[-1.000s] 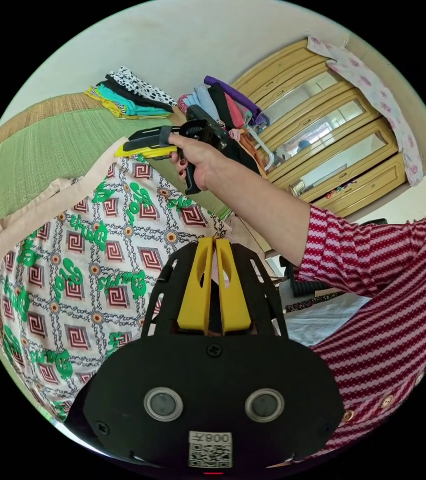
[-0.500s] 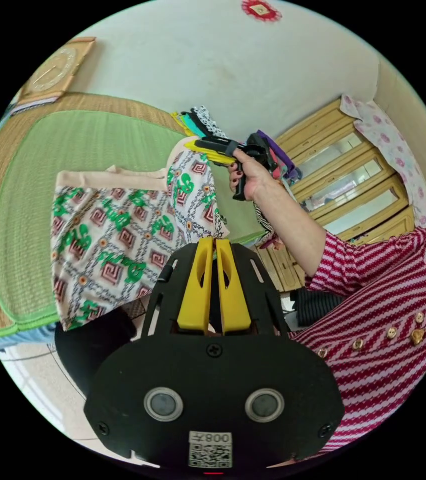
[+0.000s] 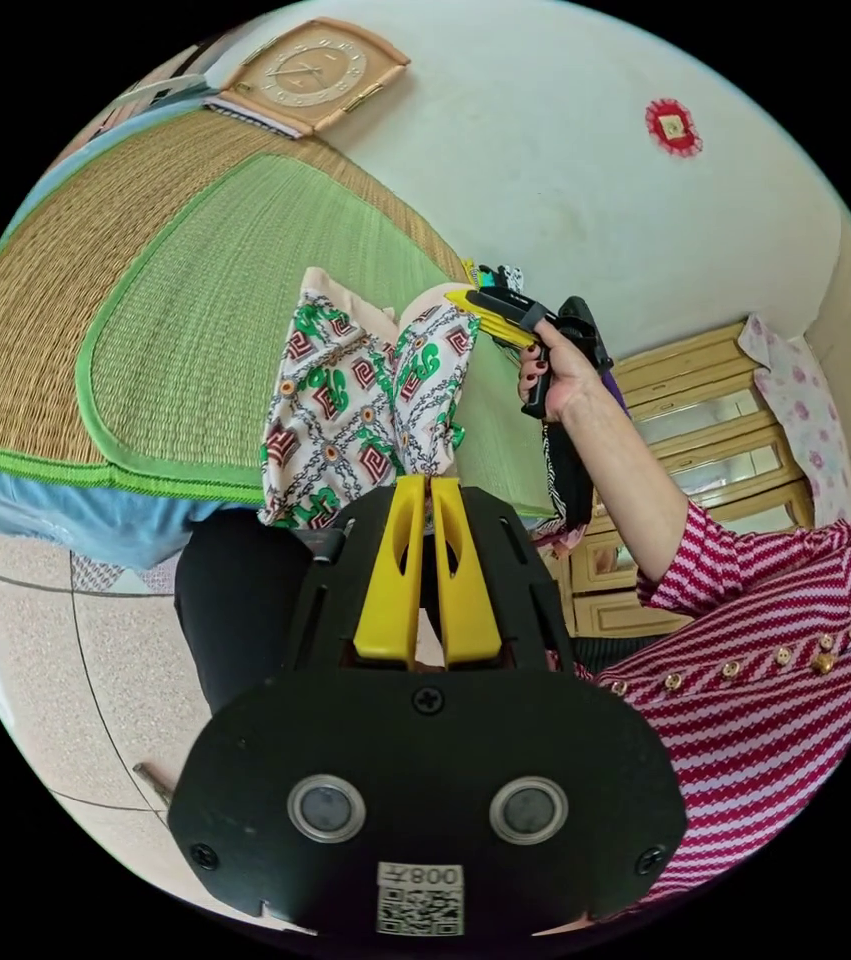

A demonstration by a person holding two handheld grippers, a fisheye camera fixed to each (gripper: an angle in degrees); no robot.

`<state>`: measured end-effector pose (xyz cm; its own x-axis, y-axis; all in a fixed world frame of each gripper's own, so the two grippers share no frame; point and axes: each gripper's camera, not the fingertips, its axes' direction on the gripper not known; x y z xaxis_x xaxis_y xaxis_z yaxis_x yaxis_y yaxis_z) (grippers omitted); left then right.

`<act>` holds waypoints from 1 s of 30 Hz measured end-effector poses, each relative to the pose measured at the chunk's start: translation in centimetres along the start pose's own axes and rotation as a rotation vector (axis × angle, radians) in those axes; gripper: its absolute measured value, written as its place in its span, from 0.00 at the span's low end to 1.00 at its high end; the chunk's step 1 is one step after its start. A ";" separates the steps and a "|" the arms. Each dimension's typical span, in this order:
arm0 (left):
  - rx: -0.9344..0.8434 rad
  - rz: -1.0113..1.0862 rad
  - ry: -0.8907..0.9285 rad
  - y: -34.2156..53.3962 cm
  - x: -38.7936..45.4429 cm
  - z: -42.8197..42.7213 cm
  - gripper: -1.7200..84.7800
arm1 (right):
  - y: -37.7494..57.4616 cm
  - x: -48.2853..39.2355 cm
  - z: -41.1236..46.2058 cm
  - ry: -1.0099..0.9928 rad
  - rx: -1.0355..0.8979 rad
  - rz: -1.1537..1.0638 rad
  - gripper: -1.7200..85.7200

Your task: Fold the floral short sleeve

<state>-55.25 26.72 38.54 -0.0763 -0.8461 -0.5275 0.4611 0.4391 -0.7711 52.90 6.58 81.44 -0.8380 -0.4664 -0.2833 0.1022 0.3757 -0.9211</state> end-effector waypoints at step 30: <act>0.006 -0.373 0.194 -4.2 2.5 -18.8 0.03 | -10.0 13.1 16.6 0.042 -0.192 0.065 0.05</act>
<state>-74.06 28.41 33.75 -0.4038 -0.8739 -0.2708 0.3757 0.1114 -0.9200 49.75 -16.54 82.49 -0.8547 -0.4043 -0.3255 0.0561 0.5516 -0.8322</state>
